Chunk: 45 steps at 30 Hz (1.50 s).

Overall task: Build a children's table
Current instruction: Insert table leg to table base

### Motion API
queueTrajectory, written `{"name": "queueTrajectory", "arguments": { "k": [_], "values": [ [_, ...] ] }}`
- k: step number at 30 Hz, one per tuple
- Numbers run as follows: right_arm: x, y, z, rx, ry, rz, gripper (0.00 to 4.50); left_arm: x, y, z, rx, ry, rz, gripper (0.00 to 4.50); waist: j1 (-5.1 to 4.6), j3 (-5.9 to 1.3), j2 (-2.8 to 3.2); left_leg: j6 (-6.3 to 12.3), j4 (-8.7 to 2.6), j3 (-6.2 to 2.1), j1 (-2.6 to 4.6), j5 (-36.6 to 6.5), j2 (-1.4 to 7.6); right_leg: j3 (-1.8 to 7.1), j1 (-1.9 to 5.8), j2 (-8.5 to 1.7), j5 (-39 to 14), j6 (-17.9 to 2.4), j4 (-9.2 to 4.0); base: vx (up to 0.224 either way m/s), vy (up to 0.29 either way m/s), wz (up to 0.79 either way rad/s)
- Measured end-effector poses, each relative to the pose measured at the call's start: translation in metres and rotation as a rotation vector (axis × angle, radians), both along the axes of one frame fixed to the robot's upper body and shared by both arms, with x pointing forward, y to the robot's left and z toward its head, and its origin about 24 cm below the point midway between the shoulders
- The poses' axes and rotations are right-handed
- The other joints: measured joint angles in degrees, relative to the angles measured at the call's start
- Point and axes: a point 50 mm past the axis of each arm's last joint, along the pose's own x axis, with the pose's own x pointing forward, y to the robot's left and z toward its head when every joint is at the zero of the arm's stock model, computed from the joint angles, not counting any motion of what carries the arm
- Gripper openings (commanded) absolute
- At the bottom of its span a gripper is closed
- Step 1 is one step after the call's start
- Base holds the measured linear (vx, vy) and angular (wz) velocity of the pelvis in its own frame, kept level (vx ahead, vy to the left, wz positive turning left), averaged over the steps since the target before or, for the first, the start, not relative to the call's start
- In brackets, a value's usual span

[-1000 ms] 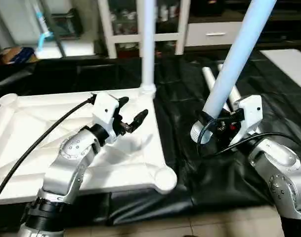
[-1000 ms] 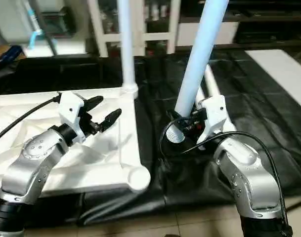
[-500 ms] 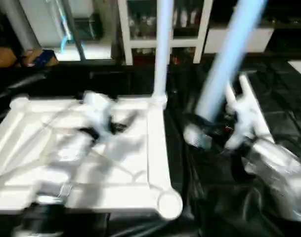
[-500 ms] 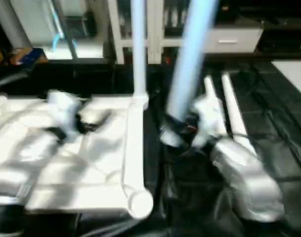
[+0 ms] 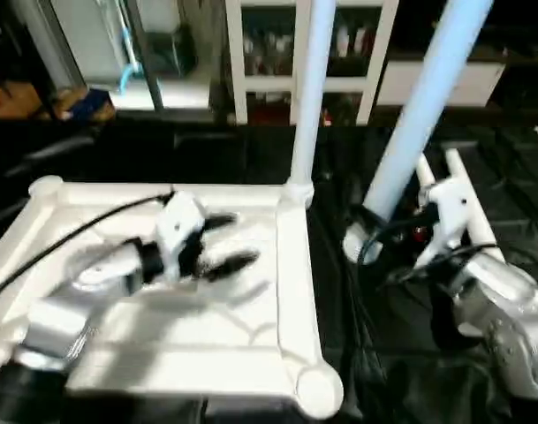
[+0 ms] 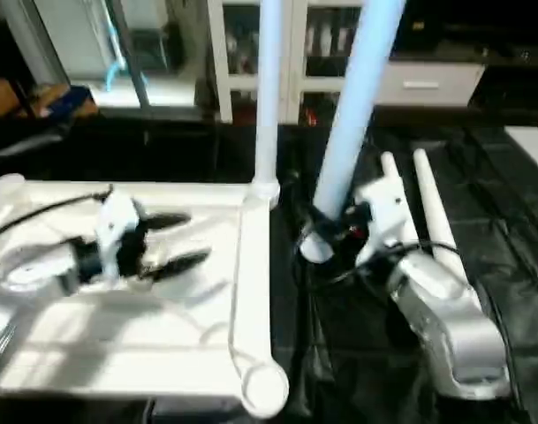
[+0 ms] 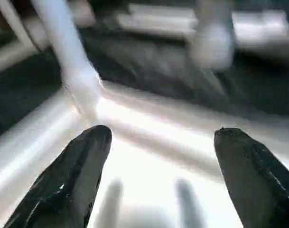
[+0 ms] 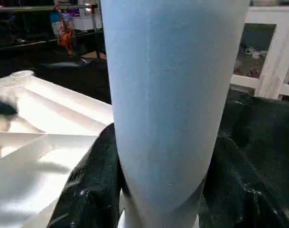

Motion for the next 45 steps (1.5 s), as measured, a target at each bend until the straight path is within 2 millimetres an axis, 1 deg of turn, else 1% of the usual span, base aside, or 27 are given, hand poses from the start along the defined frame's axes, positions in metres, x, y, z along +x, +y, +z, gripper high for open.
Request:
{"name": "queueTrajectory", "arguments": {
  "k": [2, 3, 5, 6, 7, 10, 11, 12, 15, 19, 23, 25, 27, 29, 30, 31, 35, 39, 43, 45],
  "values": [
    [0.000, 0.001, 0.000, -0.001, -0.002, 0.012, 1.85, -0.004, 0.014, -0.003, 0.076, 0.060, -0.018, 3.90, -0.05, 0.12, -0.02, 0.00, -0.01, 0.29, 0.44, 0.01, 0.06, 0.10, 0.33, -0.08, -0.17, -0.55, -0.04, 0.000, 0.000, 0.00],
    [-0.001, 0.001, 0.001, -0.001, -0.001, 0.018, 1.85, -0.006, 0.020, -0.003, 0.106, 0.092, -0.034, 3.90, 0.10, 0.16, -0.07, 0.01, -0.02, 0.48, 0.55, 0.01, 0.11, 0.09, 0.44, -0.16, -0.13, -0.64, -0.04, 0.000, 0.000, 0.00],
    [-0.001, 0.002, 0.001, -0.006, -0.003, 0.024, 1.85, -0.008, 0.026, -0.002, 0.133, 0.125, -0.053, 3.90, 0.54, 0.20, -0.13, 0.00, -0.02, 1.17, 0.69, 0.01, 0.44, 0.20, 0.45, -0.23, 0.02, -0.89, -0.04, 0.000, 0.000, 0.00],
    [-0.001, 0.002, 0.002, -0.009, -0.007, 0.031, 1.85, -0.011, 0.030, -0.002, 0.156, 0.156, -0.070, 3.90, 0.76, 0.22, -0.20, 0.01, -0.02, 1.66, 0.72, 0.01, 0.72, 0.28, 0.41, -0.25, 0.11, -0.98, -0.04, 0.000, 0.000, 0.00],
    [-0.002, 0.002, 0.003, -0.010, -0.009, 0.034, 1.85, -0.013, 0.032, -0.002, 0.177, 0.177, -0.084, 3.90, 0.98, 0.25, -0.26, 0.01, -0.02, 1.88, 0.72, 0.02, 0.86, 0.31, 0.37, -0.26, 0.18, -1.04, -0.04, 0.000, 0.000, 0.00],
    [-0.002, 0.002, 0.004, -0.015, -0.013, 0.042, 1.85, -0.020, 0.033, -0.007, 0.220, 0.241, -0.135, 3.90, 1.55, 0.24, -0.41, 0.13, -0.01, 2.42, 0.73, 0.09, 1.12, 0.36, 0.20, -0.36, 0.36, -1.20, -0.05, 0.000, 0.000, 0.00],
    [-0.002, 0.003, 0.004, -0.015, -0.014, 0.046, 1.85, -0.021, 0.030, -0.011, 0.232, 0.253, -0.149, 3.90, 1.64, 0.24, -0.41, 0.14, -0.01, 2.68, 0.75, 0.09, 1.24, 0.36, 0.18, -0.41, 0.36, -1.19, -0.06, 0.000, 0.000, 0.00],
    [-0.001, 0.004, 0.004, -0.015, -0.016, 0.052, 1.85, -0.023, 0.027, -0.016, 0.239, 0.265, -0.165, 3.90, 1.72, 0.27, -0.45, 0.14, -0.02, 3.11, 0.75, 0.10, 1.46, 0.36, 0.14, -0.47, 0.39, -1.16, -0.05, 0.000, 0.000, 0.00],
    [-0.001, 0.007, 0.005, -0.011, -0.018, 0.062, 1.85, -0.018, 0.022, -0.026, 0.239, 0.282, -0.161, 3.90, 2.05, 0.28, -0.60, 0.34, -0.02, 3.49, 0.73, 0.23, 1.69, 0.38, 0.08, -0.50, 0.45, -1.03, -0.06, 0.000, 0.000, 0.00],
    [0.000, 0.009, 0.005, -0.009, -0.021, 0.071, 1.85, -0.015, 0.024, -0.032, 0.268, 0.322, -0.187, 3.90, 2.18, 0.29, -0.70, 0.36, -0.05, 3.66, 0.73, 0.26, 1.79, 0.42, 0.00, -0.50, 0.47, -1.01, -0.13, 0.000, 0.000, 0.00],
    [0.000, 0.009, 0.005, -0.010, -0.021, 0.071, 1.85, -0.017, 0.028, -0.046, 0.317, 0.381, -0.189, 3.90, 2.24, 0.30, -0.69, 0.36, -0.18, 3.75, 0.71, 0.26, 1.84, 0.45, -0.04, -0.48, 0.47, -0.99, -0.32, 0.000, 0.000, 0.00],
    [0.000, 0.009, 0.005, -0.010, -0.021, 0.070, 1.85, -0.017, 0.027, -0.049, 0.335, 0.388, -0.203, 3.90, 2.37, 0.30, -0.69, 0.36, -0.27, 3.77, 0.71, 0.26, 1.87, 0.43, -0.02, -0.48, 0.50, -0.94, -0.47, 0.000, 0.000, 0.00],
    [0.000, 0.009, 0.006, -0.009, -0.022, 0.071, 1.85, -0.010, 0.023, -0.050, 0.341, 0.359, -0.200, 3.90, 2.78, 0.29, -0.67, 0.37, -0.39, 3.89, 0.72, 0.26, 1.87, 0.42, -0.01, -0.52, 0.53, -0.91, -0.59, 0.000, 0.000, 0.00],
    [0.000, 0.008, 0.006, -0.011, -0.023, 0.067, 1.85, -0.005, 0.018, -0.054, 0.329, 0.329, -0.194, 3.90, 3.09, 0.25, -0.51, 0.45, -0.47, 4.01, 0.73, 0.31, 1.87, 0.41, 0.05, -0.60, 0.56, -0.89, -0.72, 0.000, 0.000, 0.00],
    [0.000, 0.008, 0.006, -0.011, -0.023, 0.067, 1.85, 0.002, 0.014, -0.054, 0.326, 0.289, -0.186, 3.90, 3.34, 0.24, -0.51, 0.56, -0.62, 4.29, 0.77, 0.38, 1.88, 0.30, 0.04, -0.82, 0.58, -0.86, -0.72, 0.000, 0.000, 0.00],
    [0.000, 0.009, 0.006, -0.010, -0.023, 0.068, 1.85, 0.006, 0.012, -0.055, 0.324, 0.261, -0.168, 3.90, 3.38, 0.24, -0.51, 0.62, -0.73, 4.52, 0.77, 0.42, 1.88, 0.29, 0.00, -0.97, 0.64, -0.75, -0.72, 0.000, 0.000, 0.00],
    [0.000, 0.008, 0.006, -0.011, -0.023, 0.066, 1.85, 0.017, 0.010, -0.054, 0.329, 0.190, -0.113, 3.90, 2.99, 0.24, -0.52, 0.80, -0.75, 4.76, 0.76, 0.59, 1.89, 0.33, -0.01, -1.12, 0.84, -0.61, -0.89, 0.000, 0.000, 0.00],
    [0.000, 0.008, 0.006, -0.011, -0.022, 0.067, 1.85, 0.029, 0.010, -0.054, 0.326, 0.127, -0.036, 3.90, 2.87, 0.32, -0.65, 0.80, -0.75, 4.80, 0.75, 0.59, 1.89, 0.35, -0.04, -1.15, 0.96, -0.57, -0.95, 0.000, 0.000, 0.00],
    [-0.001, 0.008, 0.005, -0.010, -0.018, 0.067, 1.85, 0.030, 0.016, -0.053, 0.349, 0.099, -0.044, 3.90, 2.87, 0.34, -0.68, 0.80, -0.84, 4.82, 0.72, 0.59, 1.89, 0.35, -0.13, -1.15, 0.96, -0.55, -0.98, 0.000, 0.000, 0.00],
    [-0.002, 0.008, 0.004, -0.002, -0.010, 0.069, 1.85, 0.026, 0.019, -0.052, 0.347, 0.107, -0.058, 3.90, 2.84, 0.35, -0.70, 0.80, -0.88, 4.82, 0.67, 0.59, 1.90, 0.36, -0.19, -1.15, 0.96, -0.54, -1.01, 0.000, 0.000, 0.00]
  ]
}}
